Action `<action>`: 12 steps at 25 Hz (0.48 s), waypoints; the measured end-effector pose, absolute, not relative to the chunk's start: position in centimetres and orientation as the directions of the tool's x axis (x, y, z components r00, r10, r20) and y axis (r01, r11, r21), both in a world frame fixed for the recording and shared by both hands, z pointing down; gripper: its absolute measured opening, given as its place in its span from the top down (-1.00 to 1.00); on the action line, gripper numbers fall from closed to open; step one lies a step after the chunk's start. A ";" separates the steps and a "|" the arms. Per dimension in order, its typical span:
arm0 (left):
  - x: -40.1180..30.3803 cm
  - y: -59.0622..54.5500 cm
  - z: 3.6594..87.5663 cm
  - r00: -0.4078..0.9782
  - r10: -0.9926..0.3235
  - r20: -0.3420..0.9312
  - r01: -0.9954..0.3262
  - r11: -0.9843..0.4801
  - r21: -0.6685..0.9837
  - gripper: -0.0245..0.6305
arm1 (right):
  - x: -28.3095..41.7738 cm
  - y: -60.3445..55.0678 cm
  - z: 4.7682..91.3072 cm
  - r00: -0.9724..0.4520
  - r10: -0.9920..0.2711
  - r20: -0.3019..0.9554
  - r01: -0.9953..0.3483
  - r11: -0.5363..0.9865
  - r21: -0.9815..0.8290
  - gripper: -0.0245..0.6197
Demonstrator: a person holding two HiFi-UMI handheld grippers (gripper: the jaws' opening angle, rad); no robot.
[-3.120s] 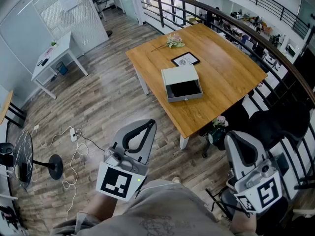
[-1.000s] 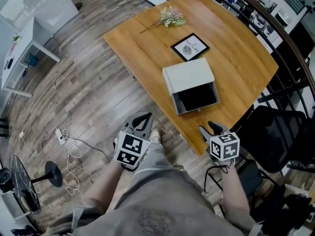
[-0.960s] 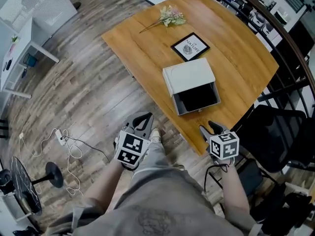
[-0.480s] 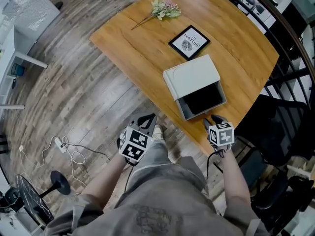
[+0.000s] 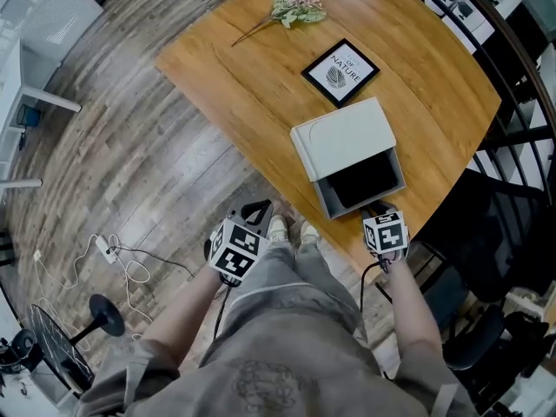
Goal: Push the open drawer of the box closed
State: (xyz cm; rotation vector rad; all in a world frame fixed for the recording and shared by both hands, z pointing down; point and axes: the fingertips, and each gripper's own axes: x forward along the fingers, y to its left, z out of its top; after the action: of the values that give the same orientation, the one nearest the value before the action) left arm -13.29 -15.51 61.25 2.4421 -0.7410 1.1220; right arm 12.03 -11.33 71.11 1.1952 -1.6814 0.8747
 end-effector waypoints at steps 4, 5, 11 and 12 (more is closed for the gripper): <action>-13.2 -15.6 61.1 0.535 -0.311 0.785 -0.612 -0.783 0.107 0.87 | 12.1 -11.2 70.9 -0.185 -0.318 0.930 -0.949 0.305 -0.085 0.65; -13.2 -15.6 61.0 0.533 -0.312 0.786 -0.618 -0.778 0.111 0.87 | 12.1 -11.3 70.7 -0.195 -0.319 0.928 -0.950 0.295 -0.098 0.65; -14.0 -16.5 61.1 0.499 -0.333 0.800 -0.665 -0.739 0.107 0.87 | 11.4 -13.5 70.1 -0.260 -0.350 0.900 -0.949 0.267 -0.171 0.66; -14.1 -16.5 61.0 0.495 -0.337 0.801 -0.672 -0.733 0.107 0.87 | 11.2 -13.8 70.2 -0.266 -0.348 0.899 -0.946 0.275 -0.174 0.66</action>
State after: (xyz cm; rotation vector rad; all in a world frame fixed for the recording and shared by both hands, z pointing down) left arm -14.08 -16.52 61.03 2.3359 -0.8369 1.1207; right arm 11.19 -13.82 70.21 1.1792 -1.7722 0.9754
